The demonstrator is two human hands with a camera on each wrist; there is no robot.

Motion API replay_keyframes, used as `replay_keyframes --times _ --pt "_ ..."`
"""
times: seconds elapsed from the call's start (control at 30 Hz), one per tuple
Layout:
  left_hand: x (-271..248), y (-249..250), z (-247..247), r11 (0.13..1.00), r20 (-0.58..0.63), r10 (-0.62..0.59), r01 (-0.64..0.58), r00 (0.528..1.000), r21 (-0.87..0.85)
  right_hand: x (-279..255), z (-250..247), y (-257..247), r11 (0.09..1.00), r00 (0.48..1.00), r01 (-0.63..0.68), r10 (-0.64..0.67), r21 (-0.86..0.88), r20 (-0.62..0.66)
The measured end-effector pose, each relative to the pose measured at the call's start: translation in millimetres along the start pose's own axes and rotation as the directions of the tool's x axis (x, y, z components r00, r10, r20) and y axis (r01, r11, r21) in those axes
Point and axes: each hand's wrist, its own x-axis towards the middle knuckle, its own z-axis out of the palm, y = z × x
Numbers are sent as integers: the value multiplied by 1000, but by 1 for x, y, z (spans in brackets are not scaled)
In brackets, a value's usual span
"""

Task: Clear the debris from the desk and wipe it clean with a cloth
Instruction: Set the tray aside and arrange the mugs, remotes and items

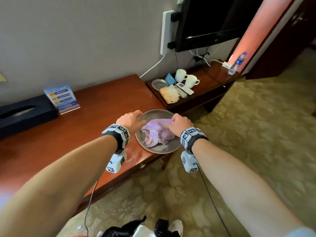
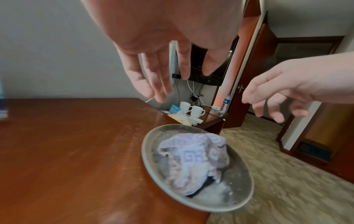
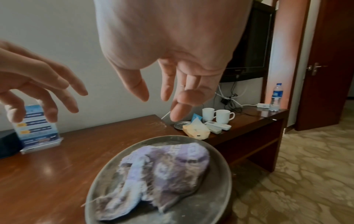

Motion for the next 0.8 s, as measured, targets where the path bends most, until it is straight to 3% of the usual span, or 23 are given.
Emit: replay_keyframes --times 0.37,0.6,0.8 --pt "65 167 53 1000 22 -11 12 1000 -20 50 -74 155 996 999 -19 16 88 28" --pt "121 211 72 998 58 -64 62 996 32 106 -97 202 995 999 -22 18 97 45" --pt "194 216 90 994 46 -112 112 993 -11 182 -109 214 999 997 3 -7 45 79"
